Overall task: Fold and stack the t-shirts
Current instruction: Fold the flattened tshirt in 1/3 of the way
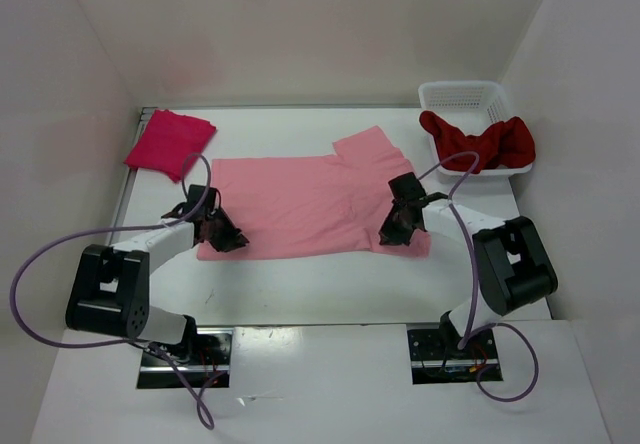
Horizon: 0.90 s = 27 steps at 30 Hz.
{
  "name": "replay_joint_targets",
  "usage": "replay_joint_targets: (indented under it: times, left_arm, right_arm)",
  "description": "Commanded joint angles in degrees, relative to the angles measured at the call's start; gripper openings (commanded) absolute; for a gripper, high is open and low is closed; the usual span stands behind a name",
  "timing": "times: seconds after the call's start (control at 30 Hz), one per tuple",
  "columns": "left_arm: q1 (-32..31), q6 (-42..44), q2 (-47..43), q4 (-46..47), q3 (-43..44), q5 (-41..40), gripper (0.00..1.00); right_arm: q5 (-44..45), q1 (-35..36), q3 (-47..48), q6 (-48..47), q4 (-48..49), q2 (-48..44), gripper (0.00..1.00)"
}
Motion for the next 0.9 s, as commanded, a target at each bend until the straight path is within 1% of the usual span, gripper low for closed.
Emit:
replay_joint_targets:
  times: [0.0, 0.03, 0.07, 0.13, 0.23, 0.27, 0.37, 0.43, 0.5, 0.63, 0.7, 0.73, 0.77, 0.8, 0.87]
  left_arm:
    - [1.7, 0.0, 2.7, 0.2, -1.4, 0.5, 0.23]
    - [3.4, 1.5, 3.4, 0.2, -1.9, 1.8, 0.25]
    - [4.4, 1.6, 3.4, 0.2, -1.9, 2.5, 0.25]
    - [7.6, 3.0, 2.5, -1.3, -2.5, 1.8, 0.26]
    - [12.2, 5.7, 1.8, -3.9, -2.5, 2.4, 0.28]
    - [12.8, 7.7, 1.8, -4.4, -2.5, 2.4, 0.28]
    - [12.8, 7.7, 3.4, -6.2, -1.2, 1.6, 0.32]
    - [14.6, 7.7, 4.6, -6.8, -1.2, 0.9, 0.33]
    - [15.4, 7.7, 4.7, -7.3, -1.2, 1.4, 0.34]
    - [15.4, 6.7, 4.7, -7.8, -1.2, 0.9, 0.35]
    - [15.4, 6.1, 3.7, -9.2, -1.2, 0.9, 0.35]
    - [15.4, 6.1, 1.0, -9.8, -1.2, 0.9, 0.35]
    - [15.4, 5.5, -0.9, -9.8, -1.2, 0.9, 0.35]
    - [15.4, 5.5, -4.8, -10.4, -0.3, 0.9, 0.35]
    - [15.4, 5.5, -8.3, -10.4, 1.5, 0.9, 0.36]
  right_arm:
    - [4.5, -0.7, -0.1, 3.5, 3.4, 0.5, 0.01]
    - [5.7, -0.7, -0.1, 4.4, 2.7, 1.1, 0.01]
    - [6.4, -1.4, -0.1, 4.4, 2.1, 1.1, 0.01]
    - [8.1, -1.4, -0.6, 5.1, 0.6, 1.6, 0.01]
    - [8.7, -3.4, -2.3, 5.6, -1.1, 1.1, 0.00]
    - [8.7, -3.9, -3.0, 5.6, -1.1, 0.1, 0.00]
    - [7.9, -7.2, -5.9, 5.6, -1.7, -3.1, 0.00]
    - [7.9, -9.9, -7.1, 5.6, -2.2, -4.6, 0.00]
    - [7.9, -10.6, -7.6, 6.1, -2.2, -7.1, 0.00]
    - [5.9, -10.6, -7.6, 6.1, -3.5, -8.2, 0.00]
    - [2.5, -10.6, -7.6, 5.3, -3.5, -9.8, 0.08]
    - [1.2, -10.6, -7.0, 3.9, -2.8, -10.5, 0.14]
    - [0.3, -10.6, -6.3, 3.3, -3.4, -11.0, 0.23]
    - [0.2, -10.6, -4.1, 2.8, -4.4, -11.9, 0.27]
    - [0.2, -10.6, -0.8, 1.0, -6.1, -12.6, 0.32]
